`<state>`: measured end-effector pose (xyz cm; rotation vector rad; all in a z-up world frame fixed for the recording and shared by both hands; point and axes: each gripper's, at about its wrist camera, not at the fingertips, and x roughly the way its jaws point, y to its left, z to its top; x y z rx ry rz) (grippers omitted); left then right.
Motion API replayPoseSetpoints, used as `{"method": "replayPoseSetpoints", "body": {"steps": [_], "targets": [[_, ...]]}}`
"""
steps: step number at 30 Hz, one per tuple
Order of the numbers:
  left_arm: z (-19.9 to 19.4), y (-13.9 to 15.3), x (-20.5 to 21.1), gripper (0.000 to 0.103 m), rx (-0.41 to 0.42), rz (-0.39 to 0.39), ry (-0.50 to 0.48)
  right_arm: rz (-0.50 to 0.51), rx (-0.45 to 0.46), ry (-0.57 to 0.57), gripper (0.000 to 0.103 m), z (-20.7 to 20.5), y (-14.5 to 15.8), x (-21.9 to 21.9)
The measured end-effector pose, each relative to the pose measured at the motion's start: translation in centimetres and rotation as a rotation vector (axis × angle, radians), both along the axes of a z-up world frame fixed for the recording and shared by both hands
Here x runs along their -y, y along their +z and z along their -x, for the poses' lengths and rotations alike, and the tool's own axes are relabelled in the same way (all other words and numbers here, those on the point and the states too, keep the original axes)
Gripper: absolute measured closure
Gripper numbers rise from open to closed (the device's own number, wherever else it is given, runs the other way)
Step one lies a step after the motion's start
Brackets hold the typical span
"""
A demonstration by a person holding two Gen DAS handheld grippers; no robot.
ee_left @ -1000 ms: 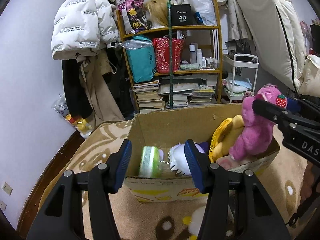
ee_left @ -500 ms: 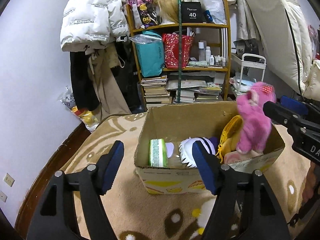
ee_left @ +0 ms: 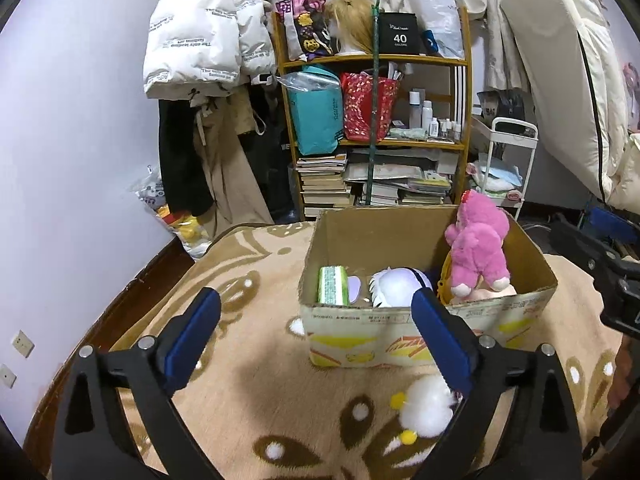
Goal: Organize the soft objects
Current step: 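Move both tools back toward the white plush and black tissue pack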
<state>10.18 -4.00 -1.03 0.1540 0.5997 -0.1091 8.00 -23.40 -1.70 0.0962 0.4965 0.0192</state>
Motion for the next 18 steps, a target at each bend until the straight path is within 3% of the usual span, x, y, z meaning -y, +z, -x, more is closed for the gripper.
{"method": "replayPoseSetpoints", "body": {"steps": [18], "targets": [[5.1,0.7,-1.3,0.006,-0.094,0.011,0.003,-0.045,-0.07,-0.039,0.0,5.6,1.1,0.7]]}}
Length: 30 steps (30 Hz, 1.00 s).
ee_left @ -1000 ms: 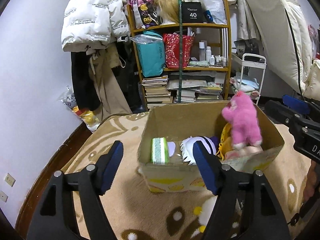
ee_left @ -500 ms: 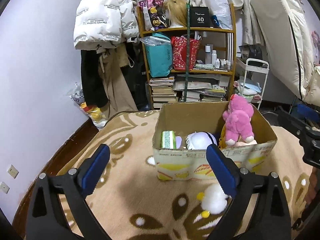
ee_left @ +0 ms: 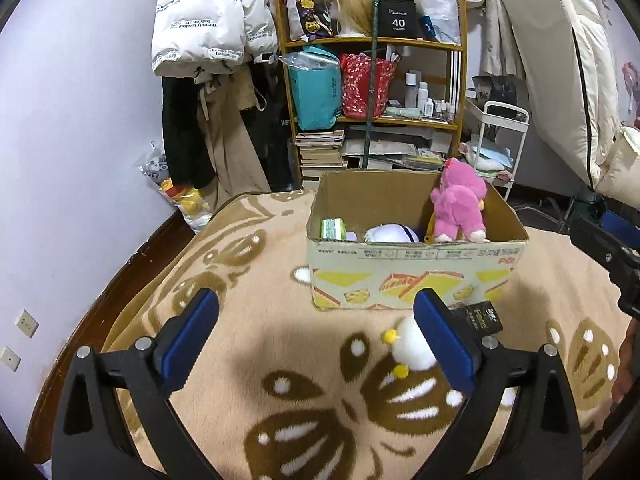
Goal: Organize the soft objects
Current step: 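Move both tools back toward the white plush and black tissue pack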
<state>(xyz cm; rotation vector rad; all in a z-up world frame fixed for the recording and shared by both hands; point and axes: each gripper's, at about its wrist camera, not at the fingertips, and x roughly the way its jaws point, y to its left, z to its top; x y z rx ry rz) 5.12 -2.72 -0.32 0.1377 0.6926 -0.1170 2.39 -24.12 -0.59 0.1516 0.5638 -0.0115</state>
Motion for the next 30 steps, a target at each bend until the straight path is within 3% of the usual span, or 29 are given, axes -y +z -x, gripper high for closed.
{"method": "replayPoseSetpoints", "body": {"steps": [16,30], "targets": [[1.8,-0.2,-0.1,0.006,-0.034,-0.001,-0.012,0.013,-0.02,-0.01,0.0,2.0,0.1,-0.3],[-1.0,-2.3,0.7,0.006,-0.081,0.006,0.024,0.006,-0.08,-0.006,0.0,-1.0,-2.2,-0.4]]}}
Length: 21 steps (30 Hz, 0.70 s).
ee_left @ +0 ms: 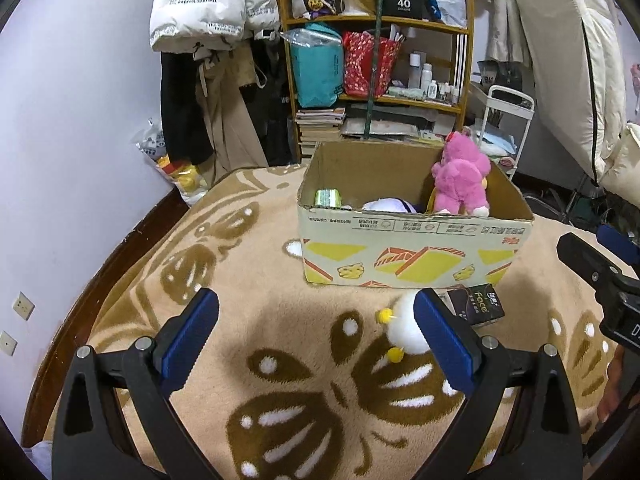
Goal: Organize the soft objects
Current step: 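Move both tools back toward the white plush and black tissue pack, then grasp the white fluffy plush with the left tool while the right tool grasps the black Face tissue pack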
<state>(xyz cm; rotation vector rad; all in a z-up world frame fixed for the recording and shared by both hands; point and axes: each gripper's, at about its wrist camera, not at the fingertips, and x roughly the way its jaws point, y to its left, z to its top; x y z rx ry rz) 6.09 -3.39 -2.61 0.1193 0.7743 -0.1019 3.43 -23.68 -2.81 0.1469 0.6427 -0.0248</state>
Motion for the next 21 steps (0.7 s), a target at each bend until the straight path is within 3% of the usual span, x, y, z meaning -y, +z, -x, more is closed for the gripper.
{"method": "replayPoseSetpoints", "body": {"steps": [16,21], "targets": [[-3.4,-4.6,3.9,0.006,-0.104,-0.025,-0.096,-0.107,-0.112,-0.029,0.0,-4.4,-4.1,1.5],[-3.9,-6.0,5.1,0.006,-0.135,-0.047,-0.127,-0.083,-0.148,-0.037,0.0,-4.4,-5.6,1.5]]}}
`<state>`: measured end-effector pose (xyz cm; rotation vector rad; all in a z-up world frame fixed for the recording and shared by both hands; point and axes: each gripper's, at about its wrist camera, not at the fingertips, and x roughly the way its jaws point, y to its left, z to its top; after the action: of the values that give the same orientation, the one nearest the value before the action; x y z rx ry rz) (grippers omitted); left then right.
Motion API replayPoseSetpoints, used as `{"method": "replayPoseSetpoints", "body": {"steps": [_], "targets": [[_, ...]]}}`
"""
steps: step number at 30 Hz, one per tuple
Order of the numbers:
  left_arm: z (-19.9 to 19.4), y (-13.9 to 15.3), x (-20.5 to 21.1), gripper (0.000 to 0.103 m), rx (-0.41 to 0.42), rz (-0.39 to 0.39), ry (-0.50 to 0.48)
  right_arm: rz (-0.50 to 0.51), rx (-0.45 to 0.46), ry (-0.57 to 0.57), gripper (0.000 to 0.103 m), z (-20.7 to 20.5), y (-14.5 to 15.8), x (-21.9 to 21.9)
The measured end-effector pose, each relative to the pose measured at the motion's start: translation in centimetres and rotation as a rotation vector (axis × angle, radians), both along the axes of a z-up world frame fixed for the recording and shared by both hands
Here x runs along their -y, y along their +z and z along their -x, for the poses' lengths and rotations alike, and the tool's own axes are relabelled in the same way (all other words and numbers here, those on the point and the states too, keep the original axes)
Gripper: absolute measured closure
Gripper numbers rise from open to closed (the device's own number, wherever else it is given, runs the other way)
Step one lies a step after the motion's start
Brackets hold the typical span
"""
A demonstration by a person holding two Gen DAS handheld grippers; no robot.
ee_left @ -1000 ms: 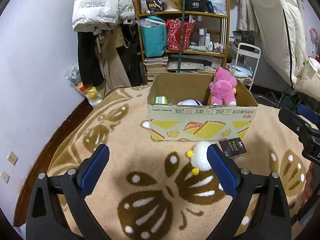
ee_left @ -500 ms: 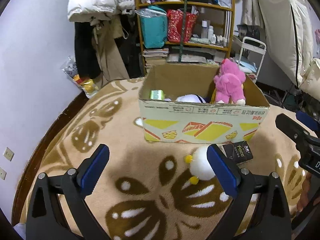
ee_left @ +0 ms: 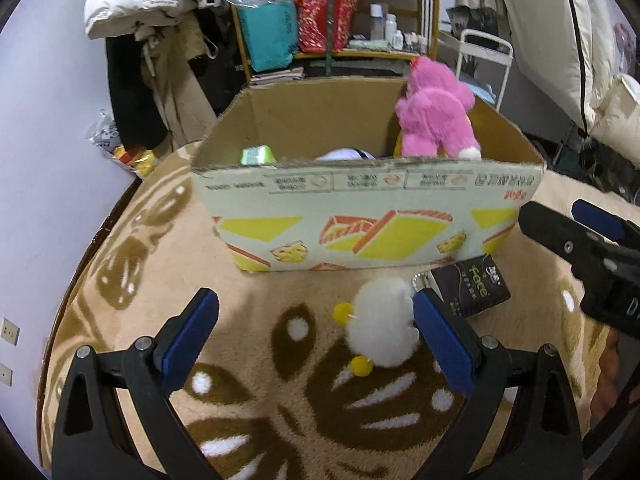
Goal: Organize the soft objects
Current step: 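Grasp the white fluffy plush with the left tool while the right tool grasps the black Face tissue pack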
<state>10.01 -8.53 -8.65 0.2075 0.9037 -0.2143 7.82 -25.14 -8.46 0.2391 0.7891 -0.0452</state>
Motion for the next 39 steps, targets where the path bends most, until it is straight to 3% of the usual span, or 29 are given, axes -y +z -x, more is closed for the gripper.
{"method": "replayPoseSetpoints", "body": {"steps": [14,25,34,39], "targets": [[-1.8,-3.5,1.1,0.006,-0.107,0.011,-0.037,-0.09,-0.131,0.042,0.0,-2.1,-4.8,-0.7],[-1.9,-4.2,2.0,0.006,-0.119,0.024,-0.087,-0.16,-0.194,0.064,0.0,-2.8,-6.5,-1.1],[-2.0,-4.9,2.4,0.006,-0.132,0.019,-0.091,-0.17,-0.226,0.094,0.011,-3.2,-7.3,-2.2],[-2.3,-5.5,2.4,0.017,-0.15,0.026,-0.099,-0.157,-0.229,0.103,0.018,-3.4,-7.4,-2.7]]}}
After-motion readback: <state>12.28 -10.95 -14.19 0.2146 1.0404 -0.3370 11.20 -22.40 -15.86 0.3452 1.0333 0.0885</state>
